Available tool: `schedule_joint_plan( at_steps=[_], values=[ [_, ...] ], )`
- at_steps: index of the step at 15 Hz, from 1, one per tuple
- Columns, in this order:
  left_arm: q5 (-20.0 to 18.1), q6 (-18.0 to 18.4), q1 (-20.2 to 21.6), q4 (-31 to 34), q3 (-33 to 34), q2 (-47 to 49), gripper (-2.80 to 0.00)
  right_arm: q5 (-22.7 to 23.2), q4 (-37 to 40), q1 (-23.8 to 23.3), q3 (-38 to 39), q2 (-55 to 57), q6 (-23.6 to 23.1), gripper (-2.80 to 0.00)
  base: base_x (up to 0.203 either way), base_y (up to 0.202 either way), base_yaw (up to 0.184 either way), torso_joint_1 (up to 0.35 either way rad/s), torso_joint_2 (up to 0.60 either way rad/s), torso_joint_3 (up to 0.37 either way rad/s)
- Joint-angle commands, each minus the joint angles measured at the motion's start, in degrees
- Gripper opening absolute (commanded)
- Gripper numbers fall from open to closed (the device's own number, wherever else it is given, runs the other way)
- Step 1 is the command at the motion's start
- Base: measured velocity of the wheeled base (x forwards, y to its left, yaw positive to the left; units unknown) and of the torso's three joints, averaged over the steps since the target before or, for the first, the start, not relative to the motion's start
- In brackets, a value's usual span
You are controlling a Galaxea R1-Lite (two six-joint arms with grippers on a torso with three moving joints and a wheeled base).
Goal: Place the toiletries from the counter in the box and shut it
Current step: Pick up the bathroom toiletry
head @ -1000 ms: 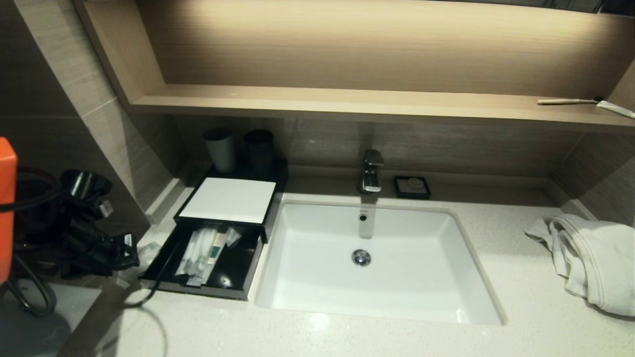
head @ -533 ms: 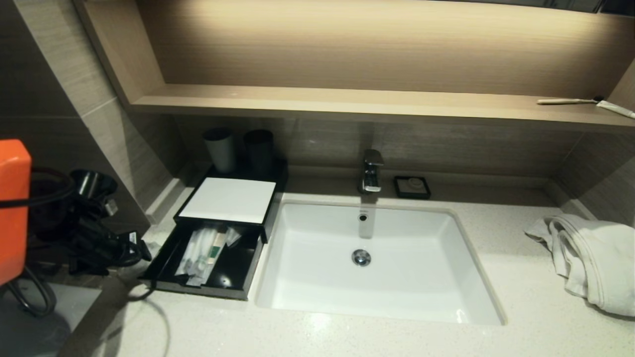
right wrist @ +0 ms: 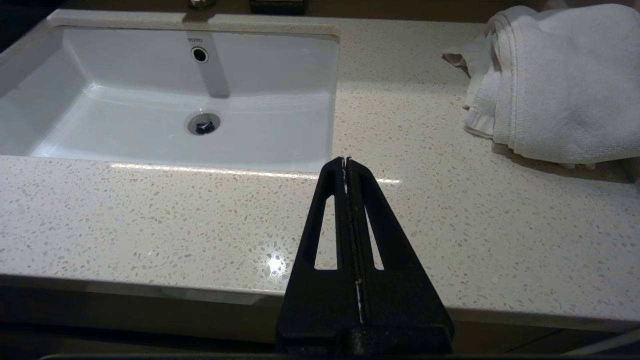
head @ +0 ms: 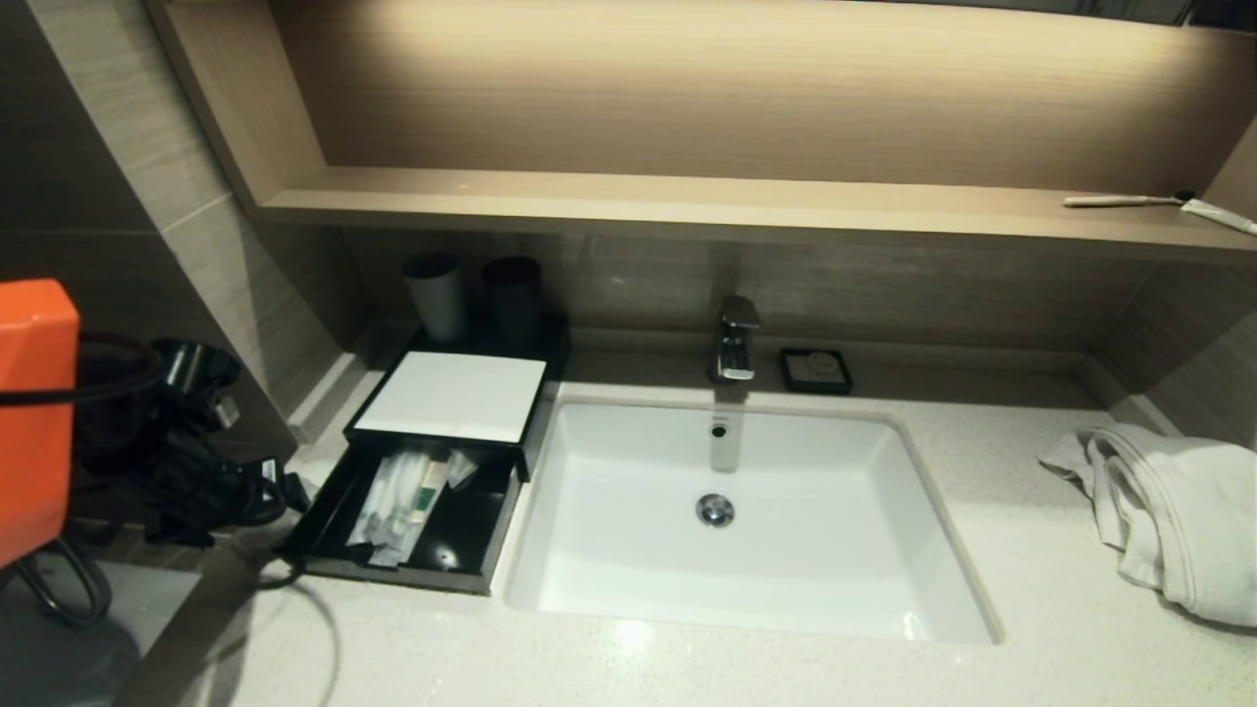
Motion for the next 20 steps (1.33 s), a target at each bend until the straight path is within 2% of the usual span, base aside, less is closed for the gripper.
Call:
schedule_joint_plan(
  at_steps=[1, 8, 9, 20],
  values=[
    [0.04, -0.08, 0.01, 0.03, -0.08, 0.95, 0.00, 0.04, 0.01, 0.00, 0.00, 0.00, 0.00, -2.80, 0.000, 0.000, 0.000, 0.000, 0.00, 0.000],
    [-0.44, -0.16, 0.54, -0.96, -0.08, 2.01, 0.00, 0.04, 0.01, 0.00, 0.00, 0.00, 0.00, -2.80, 0.000, 0.000, 0.000, 0.000, 0.00, 0.000],
    [-0.44, -0.16, 0.54, -0.96, -0.08, 1.93, -2.80, 0.04, 0.01, 0.00, 0.00, 0.00, 0.00, -2.80, 0.000, 0.000, 0.000, 0.000, 0.00, 0.000],
    [-0.44, -0.16, 0.62, -0.96, 0.00, 1.35, -2.80, 0.04, 0.01, 0.00, 0.00, 0.00, 0.00, -2.80, 0.000, 0.000, 0.000, 0.000, 0.00, 0.000]
  ],
)
